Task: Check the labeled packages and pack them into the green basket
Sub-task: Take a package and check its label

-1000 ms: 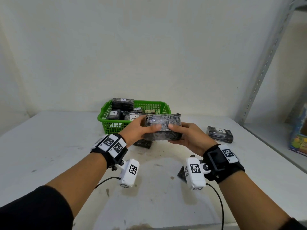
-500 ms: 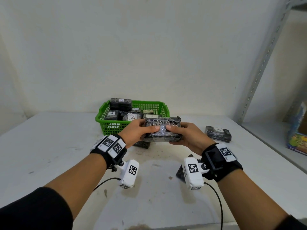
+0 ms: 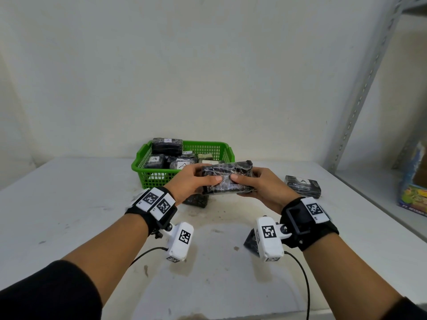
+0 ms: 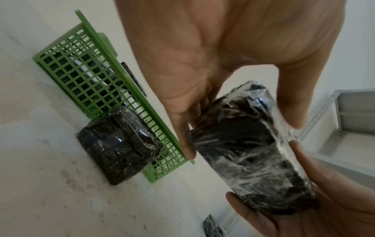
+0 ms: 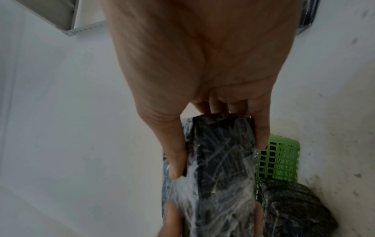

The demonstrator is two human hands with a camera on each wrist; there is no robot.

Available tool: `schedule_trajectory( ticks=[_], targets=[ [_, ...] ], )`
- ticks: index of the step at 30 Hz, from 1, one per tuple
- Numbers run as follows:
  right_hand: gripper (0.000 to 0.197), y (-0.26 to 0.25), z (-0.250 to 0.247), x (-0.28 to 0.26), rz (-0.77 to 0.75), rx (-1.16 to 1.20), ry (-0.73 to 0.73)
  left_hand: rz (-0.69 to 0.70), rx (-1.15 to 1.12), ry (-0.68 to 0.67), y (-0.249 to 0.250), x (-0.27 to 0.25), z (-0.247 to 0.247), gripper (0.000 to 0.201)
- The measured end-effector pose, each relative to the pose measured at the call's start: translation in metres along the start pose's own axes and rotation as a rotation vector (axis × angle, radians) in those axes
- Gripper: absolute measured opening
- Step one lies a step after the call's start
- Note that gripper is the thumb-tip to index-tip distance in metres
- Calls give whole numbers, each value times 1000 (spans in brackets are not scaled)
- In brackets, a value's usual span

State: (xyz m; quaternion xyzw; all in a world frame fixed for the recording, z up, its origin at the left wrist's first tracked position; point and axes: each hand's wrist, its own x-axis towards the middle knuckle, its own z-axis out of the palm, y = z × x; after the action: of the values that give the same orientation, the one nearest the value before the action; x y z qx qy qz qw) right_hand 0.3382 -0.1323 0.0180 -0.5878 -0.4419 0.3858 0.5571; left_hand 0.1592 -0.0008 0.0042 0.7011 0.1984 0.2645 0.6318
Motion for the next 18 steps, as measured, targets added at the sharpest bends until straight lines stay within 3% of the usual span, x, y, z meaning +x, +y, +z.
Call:
schedule_trajectory(
  ticks=[8, 11, 14, 18],
  targets=[
    [62, 4, -2, -2, 55, 71, -48, 89, 44, 102, -1, -2, 0, 57],
    [58, 2, -6, -3, 32, 152, 0, 46, 91, 91, -4, -1, -3, 58],
    [36, -3, -8, -5, 13, 145, 56, 15, 290, 50, -4, -2, -4, 55],
    [33, -5, -4, -3, -1, 57, 53, 24, 388, 42, -3, -2, 2, 68]
  ],
)
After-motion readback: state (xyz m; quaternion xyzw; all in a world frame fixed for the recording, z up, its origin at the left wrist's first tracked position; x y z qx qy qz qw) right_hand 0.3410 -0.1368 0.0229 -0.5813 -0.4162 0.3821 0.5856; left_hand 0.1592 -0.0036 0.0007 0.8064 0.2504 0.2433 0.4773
